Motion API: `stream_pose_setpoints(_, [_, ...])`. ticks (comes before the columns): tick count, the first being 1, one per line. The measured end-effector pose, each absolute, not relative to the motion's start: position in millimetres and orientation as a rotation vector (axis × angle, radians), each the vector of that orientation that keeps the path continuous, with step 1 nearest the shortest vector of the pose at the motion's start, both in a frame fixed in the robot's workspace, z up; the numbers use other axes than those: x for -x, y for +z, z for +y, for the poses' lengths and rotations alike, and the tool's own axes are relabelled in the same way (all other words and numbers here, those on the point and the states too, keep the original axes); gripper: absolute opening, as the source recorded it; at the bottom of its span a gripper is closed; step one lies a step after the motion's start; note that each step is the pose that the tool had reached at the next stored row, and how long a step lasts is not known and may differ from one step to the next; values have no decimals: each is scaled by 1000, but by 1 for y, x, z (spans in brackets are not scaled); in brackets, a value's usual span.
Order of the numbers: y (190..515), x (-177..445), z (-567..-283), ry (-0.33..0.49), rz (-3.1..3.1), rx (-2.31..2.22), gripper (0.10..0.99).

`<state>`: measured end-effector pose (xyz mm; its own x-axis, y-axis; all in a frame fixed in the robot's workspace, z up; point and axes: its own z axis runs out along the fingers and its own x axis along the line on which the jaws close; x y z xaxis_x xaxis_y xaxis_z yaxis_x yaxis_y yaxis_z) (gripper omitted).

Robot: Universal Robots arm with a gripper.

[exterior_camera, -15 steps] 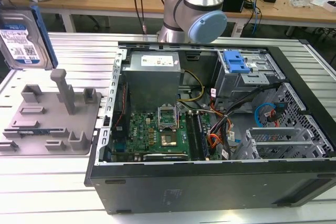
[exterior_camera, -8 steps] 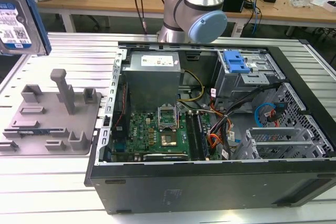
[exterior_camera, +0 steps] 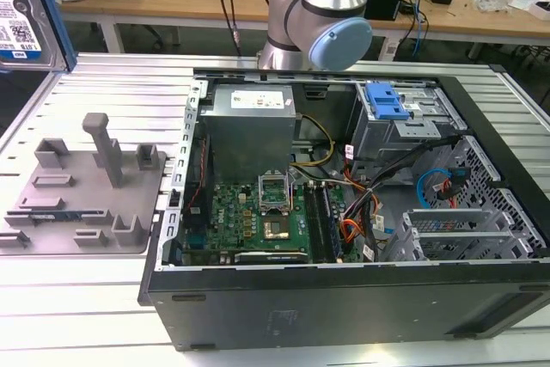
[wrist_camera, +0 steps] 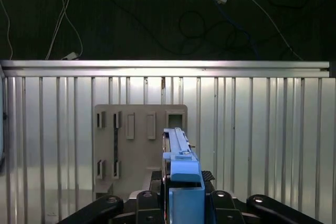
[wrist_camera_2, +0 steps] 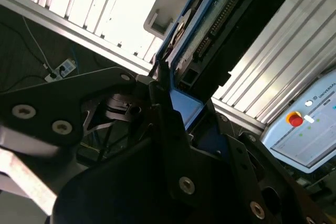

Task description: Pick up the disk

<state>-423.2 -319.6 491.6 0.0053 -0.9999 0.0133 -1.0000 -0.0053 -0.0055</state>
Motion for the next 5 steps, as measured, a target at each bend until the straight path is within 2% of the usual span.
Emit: stream_pose_setpoints(5, [492,423,-320,21,-2212,-2223,369])
